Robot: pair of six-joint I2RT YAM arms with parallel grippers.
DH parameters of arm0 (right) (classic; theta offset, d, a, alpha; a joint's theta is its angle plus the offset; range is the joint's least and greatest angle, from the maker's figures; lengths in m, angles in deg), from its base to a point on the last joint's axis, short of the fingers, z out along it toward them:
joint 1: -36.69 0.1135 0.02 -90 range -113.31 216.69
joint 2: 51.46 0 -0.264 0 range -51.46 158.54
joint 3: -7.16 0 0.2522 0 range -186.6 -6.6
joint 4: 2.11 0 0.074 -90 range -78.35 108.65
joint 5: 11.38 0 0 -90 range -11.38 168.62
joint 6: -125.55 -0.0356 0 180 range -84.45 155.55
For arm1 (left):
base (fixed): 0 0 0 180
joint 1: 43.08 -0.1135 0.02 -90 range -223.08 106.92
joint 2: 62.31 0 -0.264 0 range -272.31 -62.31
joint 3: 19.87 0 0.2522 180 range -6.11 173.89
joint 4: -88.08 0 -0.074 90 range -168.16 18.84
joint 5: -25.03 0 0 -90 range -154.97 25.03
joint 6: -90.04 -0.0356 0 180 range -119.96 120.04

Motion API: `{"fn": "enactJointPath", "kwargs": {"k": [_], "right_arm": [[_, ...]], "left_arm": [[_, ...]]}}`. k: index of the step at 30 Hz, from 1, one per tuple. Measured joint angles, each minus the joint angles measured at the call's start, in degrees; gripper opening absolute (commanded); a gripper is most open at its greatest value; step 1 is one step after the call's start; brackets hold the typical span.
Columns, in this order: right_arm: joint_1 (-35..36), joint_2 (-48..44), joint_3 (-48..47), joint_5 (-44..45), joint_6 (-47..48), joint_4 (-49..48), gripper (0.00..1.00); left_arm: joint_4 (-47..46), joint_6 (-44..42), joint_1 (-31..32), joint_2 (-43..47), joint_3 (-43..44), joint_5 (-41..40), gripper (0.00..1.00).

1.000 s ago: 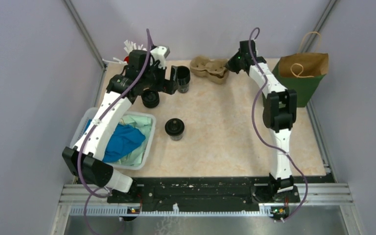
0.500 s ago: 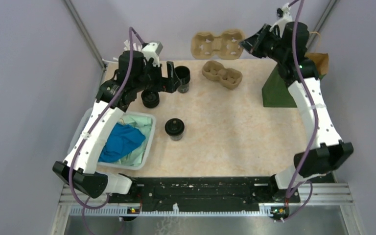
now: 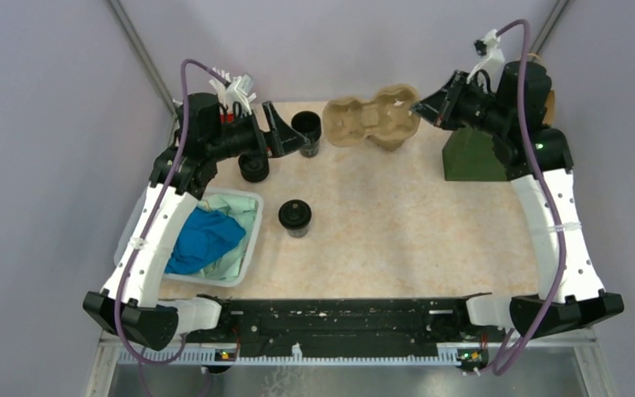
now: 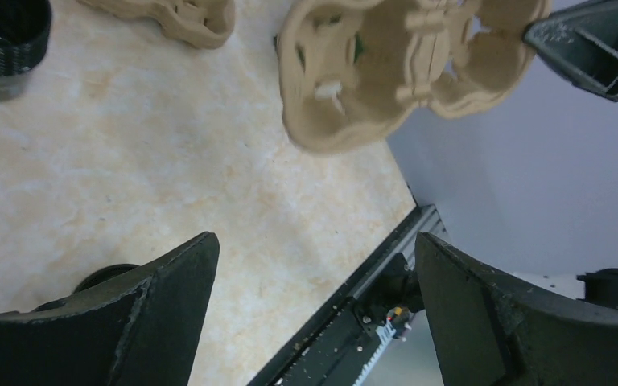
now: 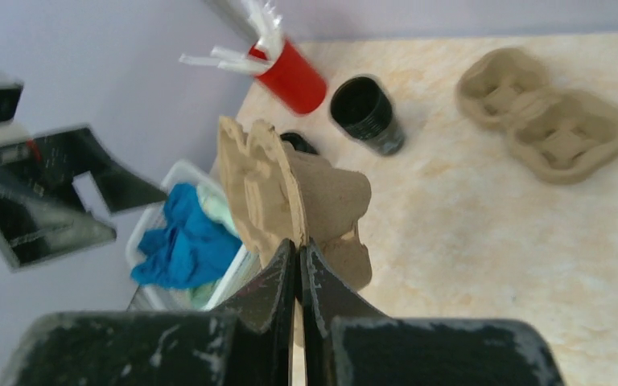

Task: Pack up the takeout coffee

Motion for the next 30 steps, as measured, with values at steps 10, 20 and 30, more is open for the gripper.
{"fn": "enactJointPath", "kwargs": {"k": [10,20,30], "right_arm": [[0.0,-0.09,-22.45,40.44,20.13,14.4,0.0],[0.0,7.91,-31.36,64.98,51.6,17.46,0.0],[-3.34,8.96,-20.68,72.04,67.06,17.38,0.0]], "left_arm": [[1.9,1.01,-0.15,-1.2,0.92,5.51,0.98],[12.04,-10.6,6.08,-4.83,7.76,-3.21,0.98],[16.98,-22.67,23.37,-4.44,8.57,-19.5,0.98]]}}
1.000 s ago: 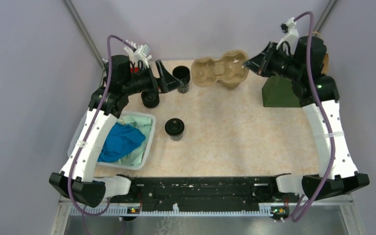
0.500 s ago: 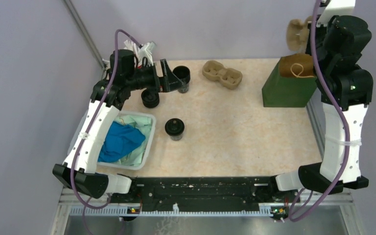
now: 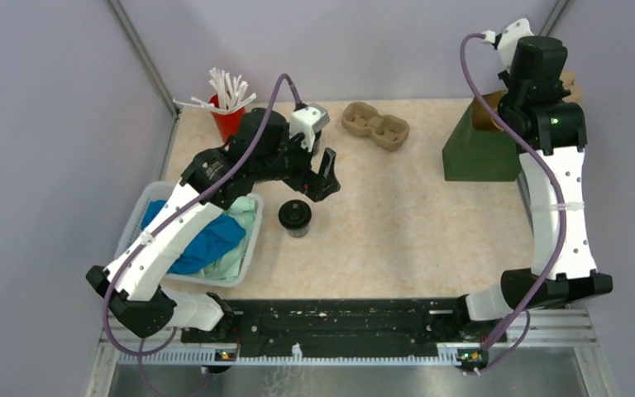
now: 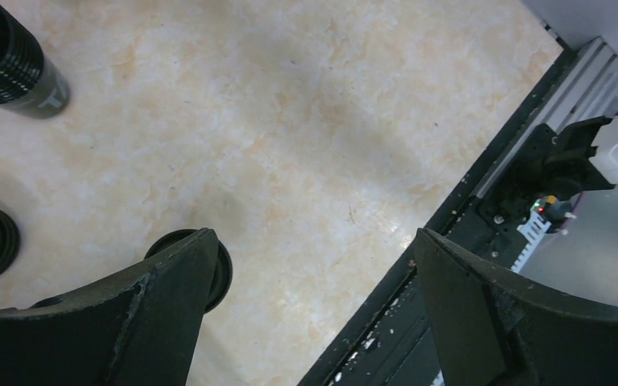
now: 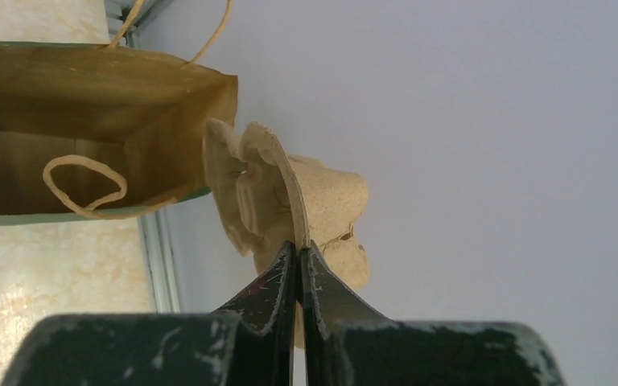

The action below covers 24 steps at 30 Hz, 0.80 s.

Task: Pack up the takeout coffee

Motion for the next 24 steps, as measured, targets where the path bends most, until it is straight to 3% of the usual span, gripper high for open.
{"fn": "enactJointPath", "kwargs": {"k": [9,24], "right_arm": [[-0.66,5.33,-5.49,-2.71,-0.2,-0.42,0.0],[-0.35,8.72,-5.99,-9.07,-2.82,-0.48,0.0]], "left_arm": [[1.57,-4.07,1.22,2.54,0.02,-7.5,0.98],[1.79,-5.66,1.25,2.62,0.04,-9.57,0.98]]}}
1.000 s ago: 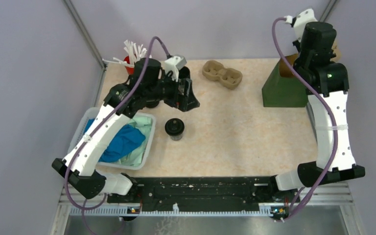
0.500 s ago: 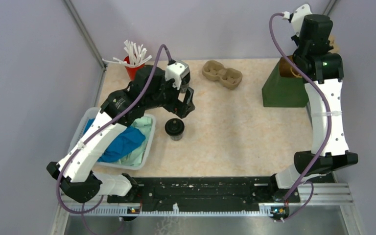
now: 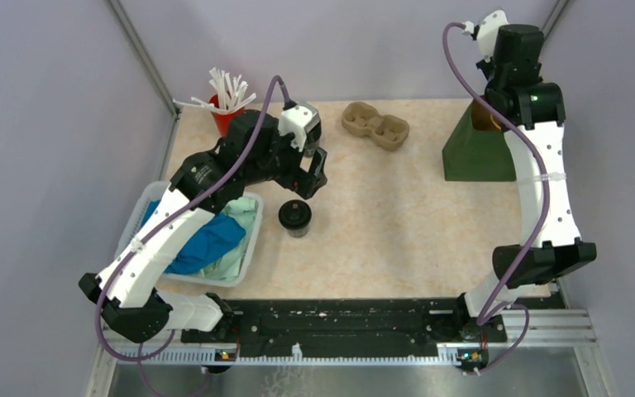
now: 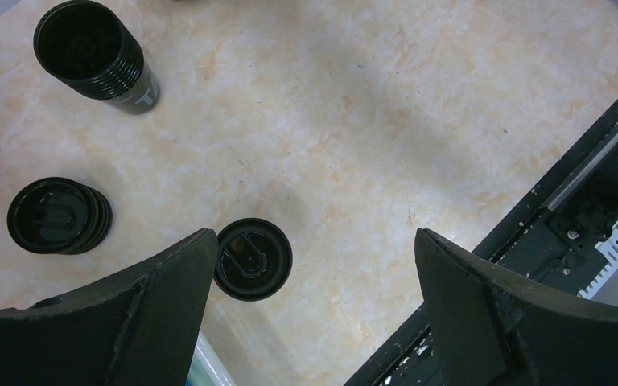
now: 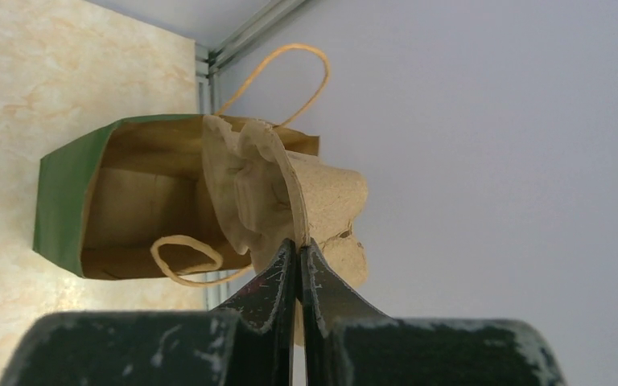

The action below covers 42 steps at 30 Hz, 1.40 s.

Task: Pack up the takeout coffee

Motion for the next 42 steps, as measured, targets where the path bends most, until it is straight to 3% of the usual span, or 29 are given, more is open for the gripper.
{"fn": "enactJointPath", "kwargs": {"k": [10,16,33,42], "right_arm": [[0.0,0.11,8.55,-0.15,-4.83,0.79,0.0],[0.0,0.11,8.96,-5.11,-10.91,2.86,0.0],[0.0,-0.83,7.61,-36.59,-31.56,19.28,0.0],[0.07,-10.51,20.06,-57.18,-35.12,17.66,0.0]], "left_arm": [[-0.02,-0.37,0.0,-0.2,0.0,-0.42,0.98],[0.04,-0.39,0.0,-0.94,0.28,-0.46,0.98],[0.09,-0.37,0.0,-3.32,3.21,-1.07,0.98],[0.13,0.22,0.0,-6.51,4.74,0.57,0.98]]}}
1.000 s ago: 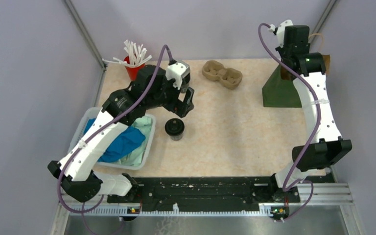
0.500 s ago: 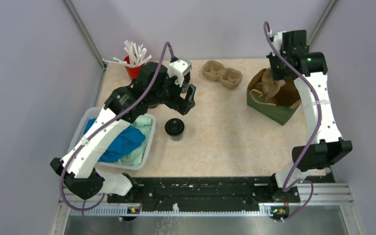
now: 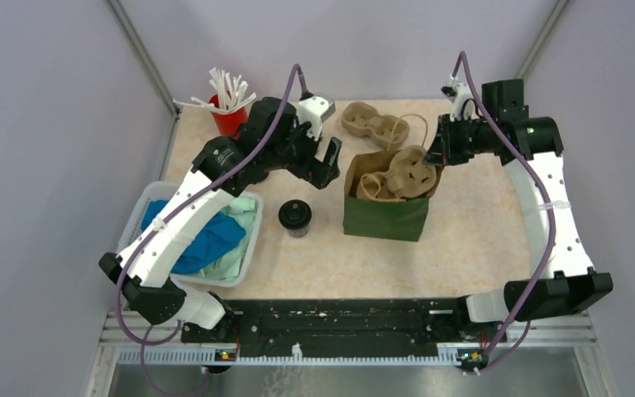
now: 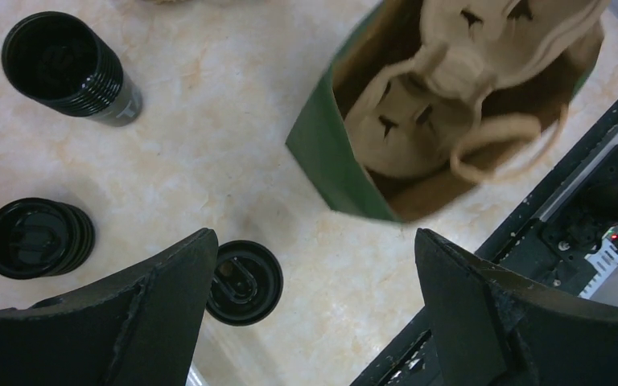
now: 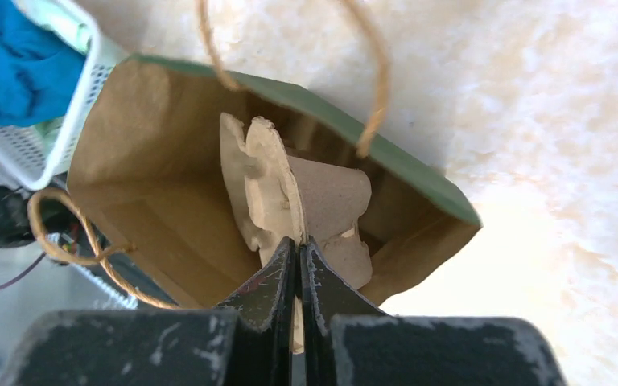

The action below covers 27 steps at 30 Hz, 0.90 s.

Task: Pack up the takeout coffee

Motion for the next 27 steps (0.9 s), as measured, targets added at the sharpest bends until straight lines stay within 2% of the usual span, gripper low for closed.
{"fn": "enactJointPath", "kwargs": {"k": [3,5,10,15,27], "right_arm": [[0.44,-2.38,3.58,-3.45,-1.88,-1.92,0.0],[0.66,-3.52,5.16,-3.45,-4.33,-3.06,0.0],[1.03,-4.28,5.62,1.66,-13.33,-3.5,0.0],[1.42,-4.44,5.62,7.23,-22.03,-2.8,0.0],[3.91,-4.07,3.41,13.9,-29.11,-0.46,0.0]], "left_arm": [[0.07,1.46,-0.63,-2.49,2.21,1.79,0.97],[0.15,3.23,-1.73,-4.5,4.15,3.98,0.93],[0.66,9.2,-6.49,-10.69,7.8,9.49,0.86],[0.48,15.08,-8.66,-15.43,6.64,14.08,0.78],[-3.63,22.01,-8.57,-15.85,2.93,21.86,0.47]]}}
